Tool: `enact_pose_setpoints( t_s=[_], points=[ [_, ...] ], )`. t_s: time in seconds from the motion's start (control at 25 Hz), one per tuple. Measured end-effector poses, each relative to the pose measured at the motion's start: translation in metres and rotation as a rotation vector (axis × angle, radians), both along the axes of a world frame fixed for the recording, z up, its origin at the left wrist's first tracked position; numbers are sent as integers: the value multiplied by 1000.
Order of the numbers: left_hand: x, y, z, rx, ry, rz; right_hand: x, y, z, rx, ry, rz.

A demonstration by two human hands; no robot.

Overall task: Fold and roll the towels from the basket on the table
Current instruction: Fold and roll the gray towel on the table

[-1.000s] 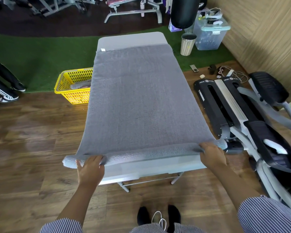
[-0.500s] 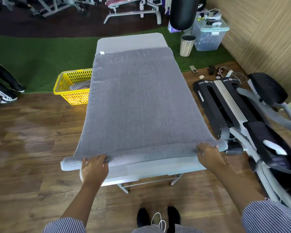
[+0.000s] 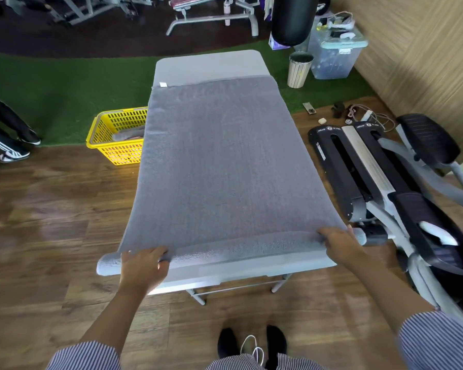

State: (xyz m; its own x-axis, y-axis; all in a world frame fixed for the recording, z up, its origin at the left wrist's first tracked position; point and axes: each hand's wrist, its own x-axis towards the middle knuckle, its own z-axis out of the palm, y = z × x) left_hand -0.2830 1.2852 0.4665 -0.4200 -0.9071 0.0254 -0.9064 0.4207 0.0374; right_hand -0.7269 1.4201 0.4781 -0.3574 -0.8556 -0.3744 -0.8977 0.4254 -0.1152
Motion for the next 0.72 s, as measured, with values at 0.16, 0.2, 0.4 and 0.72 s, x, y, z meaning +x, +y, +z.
enact_pose_setpoints(
  t_s=[0.16, 0.2, 0.4, 0.72],
  points=[
    [0, -5, 0, -28, 70, 10, -6, -6, 1, -181, 62, -16],
    [-4, -3, 0, -23, 105, 24, -3, -6, -2, -225, 37, -25],
    [-13, 1, -14, 163, 95, 71, 12, -1, -19, -186, -142, -67],
    [-18, 5, -8, 141, 70, 26, 15, 0, -7, -126, 5, -73]
  ],
)
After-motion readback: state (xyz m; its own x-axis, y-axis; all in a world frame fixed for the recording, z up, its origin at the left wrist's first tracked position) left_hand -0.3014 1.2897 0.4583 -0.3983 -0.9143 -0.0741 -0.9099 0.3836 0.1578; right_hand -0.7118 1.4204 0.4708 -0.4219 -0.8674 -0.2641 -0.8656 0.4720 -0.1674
